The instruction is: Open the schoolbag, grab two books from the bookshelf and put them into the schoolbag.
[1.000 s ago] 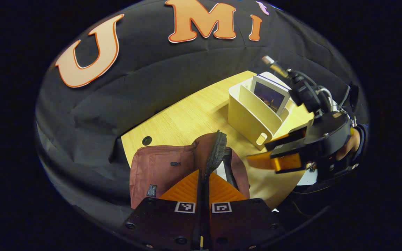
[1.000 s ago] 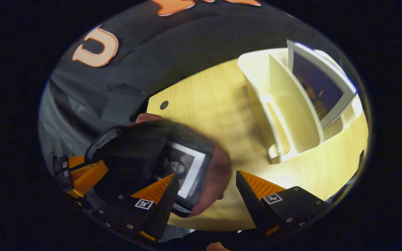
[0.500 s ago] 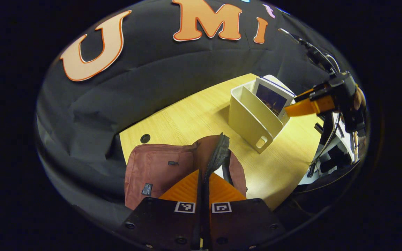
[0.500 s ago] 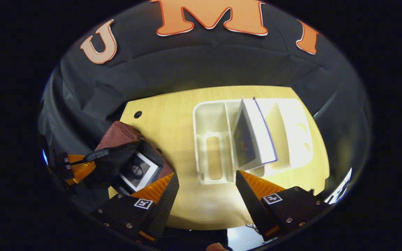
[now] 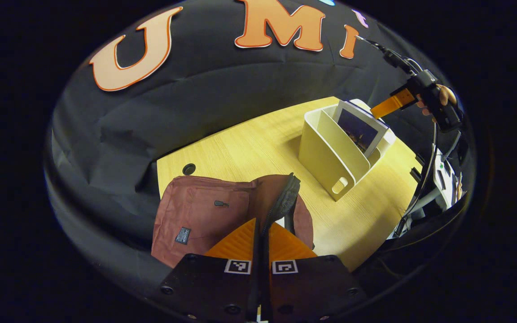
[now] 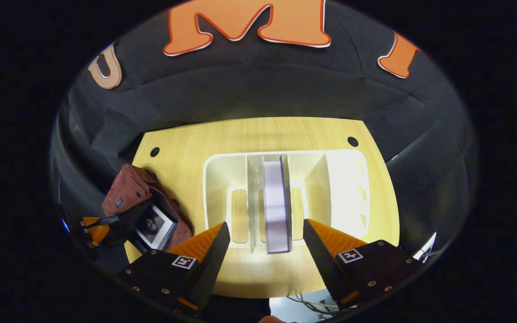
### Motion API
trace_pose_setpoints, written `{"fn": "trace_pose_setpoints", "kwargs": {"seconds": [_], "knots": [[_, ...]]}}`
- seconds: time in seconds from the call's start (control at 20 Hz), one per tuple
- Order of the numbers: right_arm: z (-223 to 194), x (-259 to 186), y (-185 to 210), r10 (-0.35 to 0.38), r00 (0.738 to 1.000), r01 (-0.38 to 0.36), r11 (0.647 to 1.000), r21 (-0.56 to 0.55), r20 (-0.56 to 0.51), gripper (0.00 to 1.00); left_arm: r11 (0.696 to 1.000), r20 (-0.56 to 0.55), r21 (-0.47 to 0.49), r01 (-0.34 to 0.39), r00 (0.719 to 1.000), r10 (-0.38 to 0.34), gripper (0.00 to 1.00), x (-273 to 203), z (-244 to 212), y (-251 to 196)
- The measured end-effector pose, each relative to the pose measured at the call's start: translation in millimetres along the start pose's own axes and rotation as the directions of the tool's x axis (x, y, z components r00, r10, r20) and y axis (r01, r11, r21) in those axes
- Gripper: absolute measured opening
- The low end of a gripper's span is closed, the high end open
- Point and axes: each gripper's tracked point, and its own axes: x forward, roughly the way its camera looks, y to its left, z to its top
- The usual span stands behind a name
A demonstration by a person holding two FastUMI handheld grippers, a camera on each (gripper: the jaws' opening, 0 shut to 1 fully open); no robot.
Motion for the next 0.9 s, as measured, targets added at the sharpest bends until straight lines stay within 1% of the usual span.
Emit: {"fn": "trace_pose_setpoints", "kwargs": {"seconds": [0.15, 0.35, 0.45, 0.55, 0.6, 0.75, 0.8, 0.85, 0.9], "knots": [[1, 20, -4, 0.006, 0.999, -0.006, 1.0, -0.003, -0.05, 0.98, 0.999, -0.009, -0.041, -0.011, 1.0, 0.01, 0.03, 0, -6, -1], [-2, 47, -7, -0.004, 0.991, -0.002, 0.999, -0.045, -0.133, 0.98, 0.998, -0.008, -0.061, -0.03, 1.0, 0.029, 0.03, -5, -9, -1], [0, 60, -5, -0.006, 0.988, -0.004, 0.998, -0.063, -0.153, 0.98, 0.997, -0.01, -0.068, -0.033, 0.999, 0.033, 0.03, -5, -12, -1], [-2, 71, -3, -0.011, 0.983, -0.001, 0.998, -0.069, -0.184, 0.93, 0.997, -0.01, -0.073, -0.034, 0.999, 0.034, 0.03, -6, -14, -1], [-2, 77, -1, -0.015, 0.979, 0.0, 0.997, -0.071, -0.202, 0.87, 0.997, -0.008, -0.072, -0.034, 0.999, 0.034, 0.03, -6, -13, -2], [-5, 93, -6, -0.05, 0.966, 0.032, 0.996, -0.078, -0.254, 0.73, 0.998, -0.018, -0.053, -0.042, 0.999, 0.041, 0.03, -5, -17, 1], [-7, 97, -6, -0.055, 0.961, 0.035, 0.996, -0.079, -0.27, 0.66, 0.998, -0.021, -0.04, -0.044, 0.999, 0.044, 0.04, -6, -19, 0], [-8, 98, -7, -0.064, 0.958, 0.045, 0.996, -0.073, -0.279, 0.62, 0.999, -0.025, -0.03, -0.045, 0.999, 0.044, 0.04, -5, -20, -1], [-8, 100, -7, -0.065, 0.955, 0.047, 0.997, -0.068, -0.29, 0.63, 0.999, -0.031, -0.024, -0.042, 0.999, 0.041, 0.03, -4, -22, -2]]}}
